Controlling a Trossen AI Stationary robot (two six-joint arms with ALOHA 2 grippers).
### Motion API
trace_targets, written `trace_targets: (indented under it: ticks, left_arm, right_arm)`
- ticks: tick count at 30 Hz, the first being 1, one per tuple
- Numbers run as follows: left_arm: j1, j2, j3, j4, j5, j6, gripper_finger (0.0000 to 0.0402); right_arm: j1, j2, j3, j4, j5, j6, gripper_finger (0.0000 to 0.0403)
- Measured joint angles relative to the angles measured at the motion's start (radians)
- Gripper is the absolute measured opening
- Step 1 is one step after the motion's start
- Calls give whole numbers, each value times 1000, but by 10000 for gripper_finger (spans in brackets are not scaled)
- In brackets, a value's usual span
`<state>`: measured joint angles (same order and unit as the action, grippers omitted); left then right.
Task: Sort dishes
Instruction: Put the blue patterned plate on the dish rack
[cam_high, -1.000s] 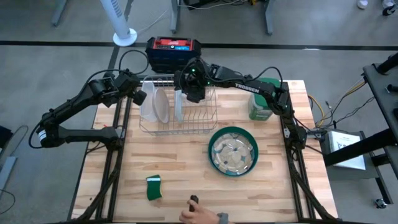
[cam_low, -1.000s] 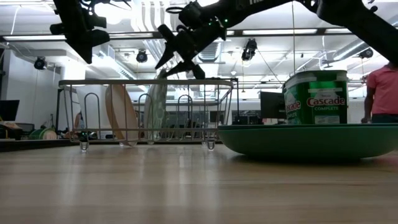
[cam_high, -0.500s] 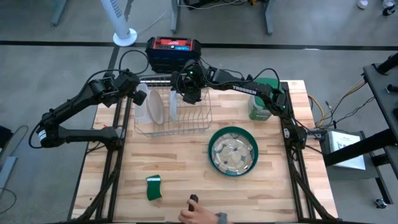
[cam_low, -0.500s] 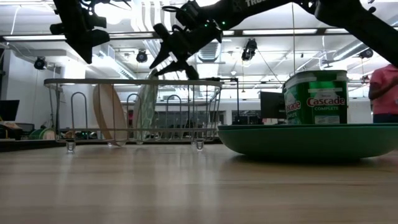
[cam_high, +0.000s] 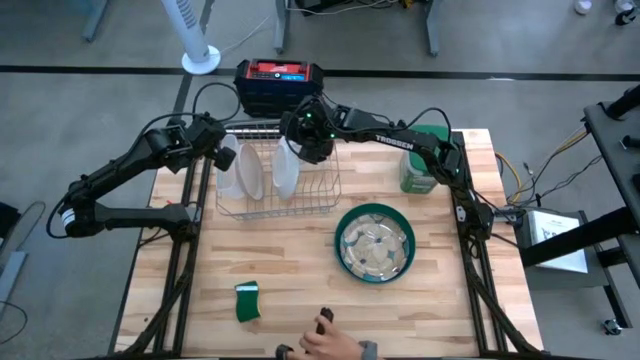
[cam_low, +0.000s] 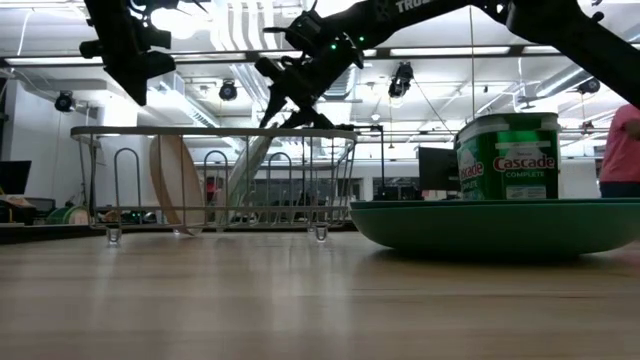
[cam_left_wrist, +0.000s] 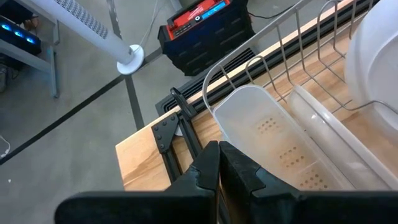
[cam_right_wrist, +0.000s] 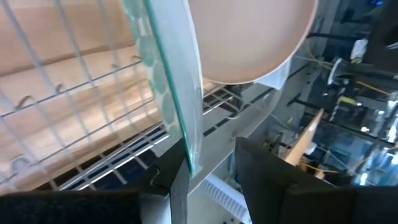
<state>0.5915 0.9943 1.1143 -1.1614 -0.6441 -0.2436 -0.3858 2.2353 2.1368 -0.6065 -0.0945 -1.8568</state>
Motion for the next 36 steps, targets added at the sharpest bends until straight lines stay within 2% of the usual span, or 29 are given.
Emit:
trace_targets:
  ticks: [5,11,17,22,31,36]
  left_arm:
    - [0,0,-1,0,0,0,0]
    - [0,0,-4,1,0,0,0]
    - [0,0,-4,2,0,0,0]
    - [0,0,-4,2,0,0,0]
    - [0,0,-4,9,0,0,0]
    - [0,0,-4,10,0,0,0]
  right_arm:
    - [0,0,0,-24,69,0,107]
    - [-2,-1,1,-91,67,-3,109]
    - [-1,-2,1,-162,-34,-4,111]
    - [0,-2,-1,-167,-52,-4,102]
    - [3,2,-11,-163,-172,-2,104]
    - [5,2,-11,-146,-178,15,50]
